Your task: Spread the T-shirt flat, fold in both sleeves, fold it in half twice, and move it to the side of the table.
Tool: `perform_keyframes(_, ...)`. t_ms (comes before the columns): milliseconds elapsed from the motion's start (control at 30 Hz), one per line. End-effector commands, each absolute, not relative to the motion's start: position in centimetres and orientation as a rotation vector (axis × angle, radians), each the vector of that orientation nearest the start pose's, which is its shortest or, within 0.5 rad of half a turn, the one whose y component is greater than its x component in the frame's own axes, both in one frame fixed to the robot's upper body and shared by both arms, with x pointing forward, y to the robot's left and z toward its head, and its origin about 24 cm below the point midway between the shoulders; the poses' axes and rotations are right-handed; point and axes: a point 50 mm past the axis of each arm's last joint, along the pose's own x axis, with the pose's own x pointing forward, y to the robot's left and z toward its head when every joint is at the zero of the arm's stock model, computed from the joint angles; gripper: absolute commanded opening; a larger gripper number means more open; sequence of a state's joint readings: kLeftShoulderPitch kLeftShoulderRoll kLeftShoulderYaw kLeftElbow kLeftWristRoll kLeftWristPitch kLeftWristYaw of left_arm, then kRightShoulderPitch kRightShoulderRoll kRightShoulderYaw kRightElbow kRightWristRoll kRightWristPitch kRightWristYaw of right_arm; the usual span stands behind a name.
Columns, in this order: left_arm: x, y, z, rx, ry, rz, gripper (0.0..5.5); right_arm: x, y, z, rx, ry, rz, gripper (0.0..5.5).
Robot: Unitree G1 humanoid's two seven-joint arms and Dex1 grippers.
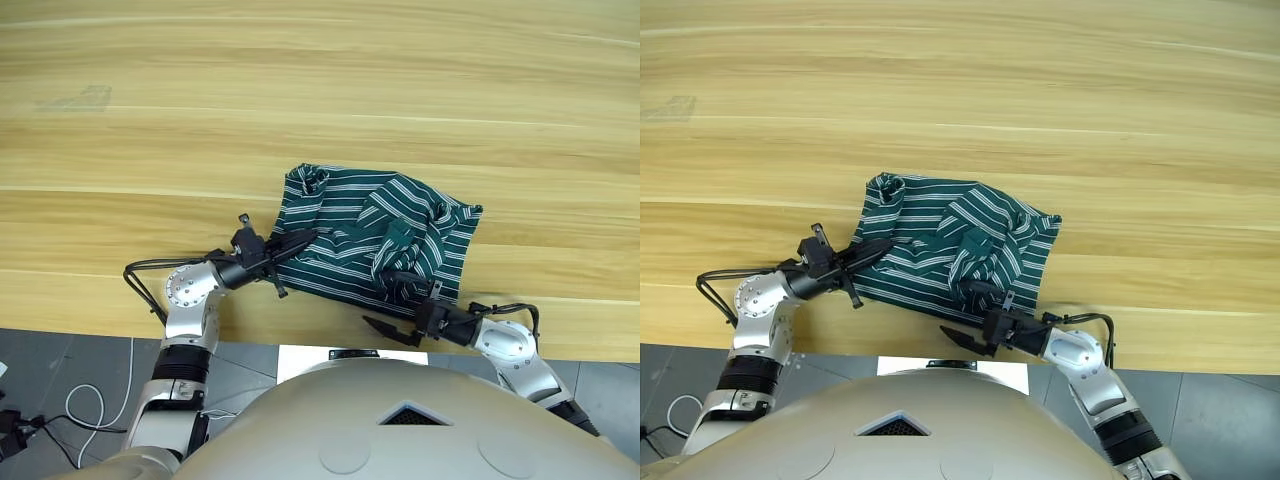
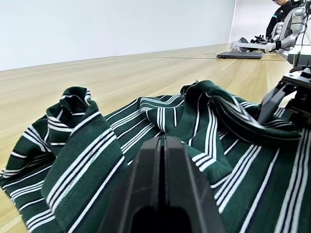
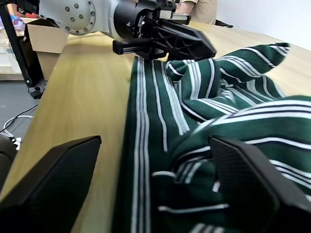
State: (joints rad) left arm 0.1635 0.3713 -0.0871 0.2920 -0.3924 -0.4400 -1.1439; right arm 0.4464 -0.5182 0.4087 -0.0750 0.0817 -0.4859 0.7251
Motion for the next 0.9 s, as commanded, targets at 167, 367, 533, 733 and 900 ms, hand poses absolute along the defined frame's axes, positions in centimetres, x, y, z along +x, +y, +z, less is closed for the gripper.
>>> perform_keyframes(167,17.4,18.8,-0.7,-0.004,0.022,-1.053,0.03,9.9,-14.5,2.9,0.205,0.073,0.979,4.12)
perform_keyframes(367,17.0,18.0,-0.6,-0.019,0.006,-1.066,0.03,9.9,-12.6,1.4,0.100,0.219,0.838,4.12)
perform_keyframes(533,17.6,17.0,0.0,-0.021,-0.033,-1.092,0.03,11.3,-10.9,-0.2,0.027,0.287,0.709,4.12)
perform_keyframes(733,18.1,16.6,0.6,-0.016,-0.067,-1.094,0.03,12.0,-10.3,-1.2,-0.089,0.289,0.697,4.12)
perform_keyframes(900,18.3,16.3,0.7,-0.016,-0.074,-1.104,0.03,11.4,-9.8,-1.1,-0.154,0.267,0.768,4.12)
